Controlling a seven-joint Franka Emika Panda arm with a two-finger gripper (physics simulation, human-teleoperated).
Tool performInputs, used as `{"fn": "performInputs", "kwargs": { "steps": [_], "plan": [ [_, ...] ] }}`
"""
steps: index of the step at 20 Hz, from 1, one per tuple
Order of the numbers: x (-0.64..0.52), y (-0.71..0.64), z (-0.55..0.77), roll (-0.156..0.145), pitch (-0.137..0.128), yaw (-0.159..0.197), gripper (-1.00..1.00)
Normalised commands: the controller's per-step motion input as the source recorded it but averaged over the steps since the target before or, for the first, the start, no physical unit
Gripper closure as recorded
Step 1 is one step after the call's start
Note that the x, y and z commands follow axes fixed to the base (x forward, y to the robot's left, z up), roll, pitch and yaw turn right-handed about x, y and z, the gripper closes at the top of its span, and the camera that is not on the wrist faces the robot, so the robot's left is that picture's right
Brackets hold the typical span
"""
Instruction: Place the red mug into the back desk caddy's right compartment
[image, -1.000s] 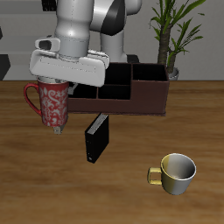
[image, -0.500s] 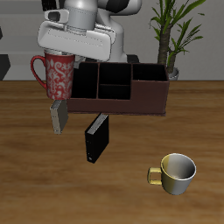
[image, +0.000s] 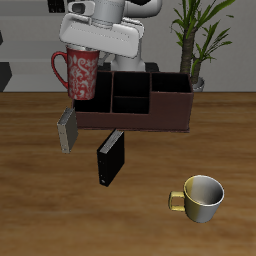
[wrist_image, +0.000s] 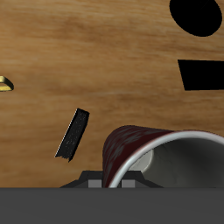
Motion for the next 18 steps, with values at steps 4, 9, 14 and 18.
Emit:
{"fn": "performInputs", "kwargs": {
  "steps": [4, 9, 14, 18],
  "plan": [
    [-0.30, 0.14, -0.09, -0.036, 0.057, 0.009, 1.00],
    [-0.37, 0.23, -0.05, 0.000, 0.005, 0.028, 1.00],
    [-0.26, 0.22, 0.01, 0.022, 0.005, -0.009, 1.00],
    [-0.33, 0.40, 0.03, 0.065, -0.022, 0.038, 1.00]
  ]
}}
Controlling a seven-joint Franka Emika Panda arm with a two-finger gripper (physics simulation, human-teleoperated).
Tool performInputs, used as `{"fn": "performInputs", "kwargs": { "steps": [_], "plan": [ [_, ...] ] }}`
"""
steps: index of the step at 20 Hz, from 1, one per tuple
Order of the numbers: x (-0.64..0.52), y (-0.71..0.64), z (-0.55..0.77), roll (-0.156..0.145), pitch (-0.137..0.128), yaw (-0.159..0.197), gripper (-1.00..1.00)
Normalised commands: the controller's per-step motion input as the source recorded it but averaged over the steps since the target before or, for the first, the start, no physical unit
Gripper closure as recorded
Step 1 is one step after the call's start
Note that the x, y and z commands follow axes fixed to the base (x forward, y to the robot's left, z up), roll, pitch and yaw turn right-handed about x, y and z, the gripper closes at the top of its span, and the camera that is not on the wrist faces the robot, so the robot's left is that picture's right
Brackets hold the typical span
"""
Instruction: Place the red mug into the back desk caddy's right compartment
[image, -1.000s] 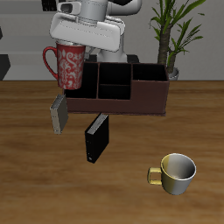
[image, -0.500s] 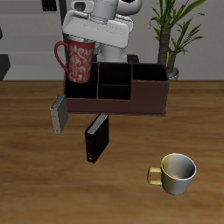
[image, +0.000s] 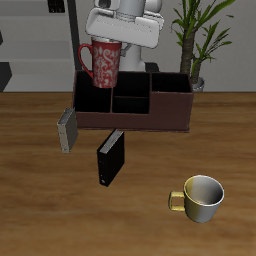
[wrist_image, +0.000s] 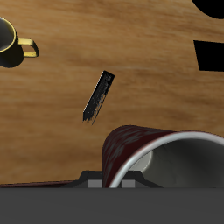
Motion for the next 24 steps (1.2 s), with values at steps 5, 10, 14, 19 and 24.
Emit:
{"fn": "performInputs", "kwargs": {
  "steps": [5, 10, 14, 19, 24],
  "plan": [
    [-0.31, 0.37, 0.00, 0.056, -0.019, 0.029, 1.00],
    [-0.22, 0.14, 0.01, 0.004, -0.009, -0.004, 1.00],
    [-0.20, 0.16, -0.09, -0.003, 0.021, -0.019, 1.00],
    [-0.16, 0.20, -0.12, 0.023, 0.014, 0.048, 1.00],
    [-0.21, 0.20, -0.06, 0.030, 0.002, 0.040, 1.00]
  ]
}}
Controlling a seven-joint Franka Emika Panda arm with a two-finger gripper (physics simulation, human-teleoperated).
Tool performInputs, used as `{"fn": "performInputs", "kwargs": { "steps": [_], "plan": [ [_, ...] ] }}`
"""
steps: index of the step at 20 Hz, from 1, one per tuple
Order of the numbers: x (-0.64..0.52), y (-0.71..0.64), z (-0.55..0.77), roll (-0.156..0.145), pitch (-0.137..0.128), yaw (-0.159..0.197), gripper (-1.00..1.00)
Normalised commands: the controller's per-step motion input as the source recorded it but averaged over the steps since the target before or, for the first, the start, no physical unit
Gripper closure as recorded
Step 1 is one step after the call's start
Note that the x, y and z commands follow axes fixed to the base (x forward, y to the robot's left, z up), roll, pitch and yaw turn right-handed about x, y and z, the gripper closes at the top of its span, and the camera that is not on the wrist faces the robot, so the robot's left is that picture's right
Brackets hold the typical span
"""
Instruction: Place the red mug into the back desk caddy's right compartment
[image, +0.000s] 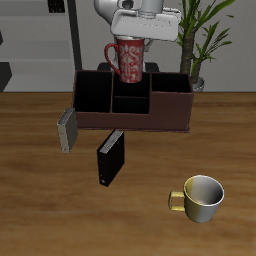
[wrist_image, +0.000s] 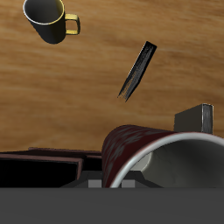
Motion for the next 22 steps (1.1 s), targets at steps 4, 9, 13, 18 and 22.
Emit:
{"fn": "performInputs", "kwargs": {
  "steps": [4, 9, 13, 18, 22],
  "plan": [
    [-0.18, 0.24, 0.00, 0.014, -0.011, 0.047, 1.00],
    [-0.17, 0.18, -0.01, -0.023, 0.004, -0.006, 1.00],
    [-0.11, 0.17, -0.12, -0.034, 0.007, 0.019, 1.00],
    [-0.06, 0.17, -0.14, -0.075, 0.047, -0.021, 1.00],
    [-0.08, 0.35, -0.13, 0.022, 0.053, 0.036, 1.00]
  ]
}}
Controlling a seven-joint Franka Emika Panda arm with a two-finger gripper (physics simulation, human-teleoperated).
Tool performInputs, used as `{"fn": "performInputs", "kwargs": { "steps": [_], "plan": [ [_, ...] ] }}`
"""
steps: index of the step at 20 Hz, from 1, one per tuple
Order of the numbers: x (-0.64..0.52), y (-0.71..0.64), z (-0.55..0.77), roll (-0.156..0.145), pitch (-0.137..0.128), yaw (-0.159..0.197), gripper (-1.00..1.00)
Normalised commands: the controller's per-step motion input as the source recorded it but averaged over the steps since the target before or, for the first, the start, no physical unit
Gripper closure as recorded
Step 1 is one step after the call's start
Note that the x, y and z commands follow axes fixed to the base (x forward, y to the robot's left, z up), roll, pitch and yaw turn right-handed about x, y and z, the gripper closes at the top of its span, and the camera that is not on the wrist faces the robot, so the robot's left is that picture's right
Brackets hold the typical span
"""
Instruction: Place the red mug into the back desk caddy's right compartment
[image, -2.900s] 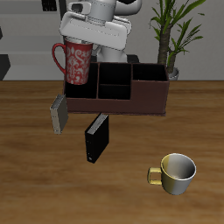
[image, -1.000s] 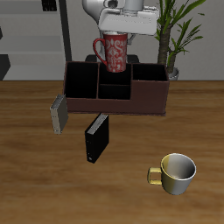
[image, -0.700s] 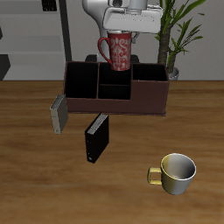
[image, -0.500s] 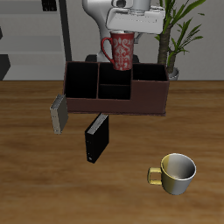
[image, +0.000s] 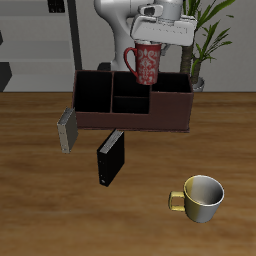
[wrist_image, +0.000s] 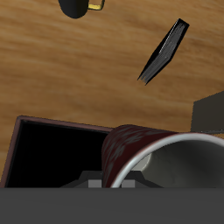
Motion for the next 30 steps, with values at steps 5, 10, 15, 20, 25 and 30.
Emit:
{"fn": "performInputs", "kwargs": {
  "steps": [5, 10, 15, 20, 25, 30],
  "plan": [
    [-0.06, 0.28, -0.01, 0.003, 0.000, 0.046, 1.00],
    [-0.07, 0.31, 0.04, 0.028, -0.014, 0.063, 1.00],
    [0.03, 0.33, -0.10, 0.040, 0.016, 0.079, 1.00],
    [0.06, 0.15, -0.23, 0.029, 0.059, 0.039, 1.00],
    [-0.08, 0.11, -0.25, -0.019, 0.030, 0.054, 1.00],
    [-0.06, 0.02, -0.16, 0.008, 0.018, 0.037, 1.00]
  ]
}}
